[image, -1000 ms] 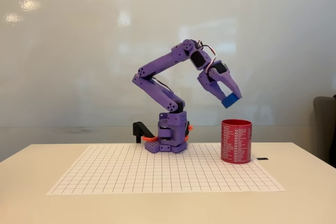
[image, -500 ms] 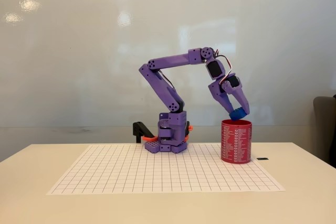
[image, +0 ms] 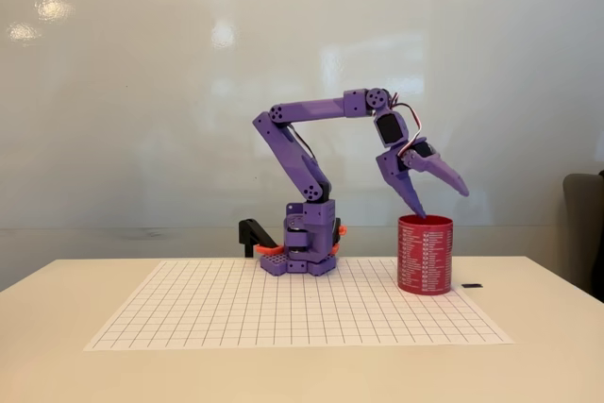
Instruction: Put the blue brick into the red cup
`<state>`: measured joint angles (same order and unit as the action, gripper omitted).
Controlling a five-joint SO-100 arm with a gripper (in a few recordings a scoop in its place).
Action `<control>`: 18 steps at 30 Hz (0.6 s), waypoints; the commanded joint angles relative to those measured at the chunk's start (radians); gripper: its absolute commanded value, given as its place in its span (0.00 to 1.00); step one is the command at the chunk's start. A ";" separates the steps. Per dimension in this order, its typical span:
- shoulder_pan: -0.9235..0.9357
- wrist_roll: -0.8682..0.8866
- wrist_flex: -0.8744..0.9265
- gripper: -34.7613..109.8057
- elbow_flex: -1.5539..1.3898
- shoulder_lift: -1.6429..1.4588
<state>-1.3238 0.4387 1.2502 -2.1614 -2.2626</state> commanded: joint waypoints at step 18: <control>0.035 0.000 -0.043 0.24 -0.006 -0.043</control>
<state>-1.2901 0.4387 1.2241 -2.1767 -2.2626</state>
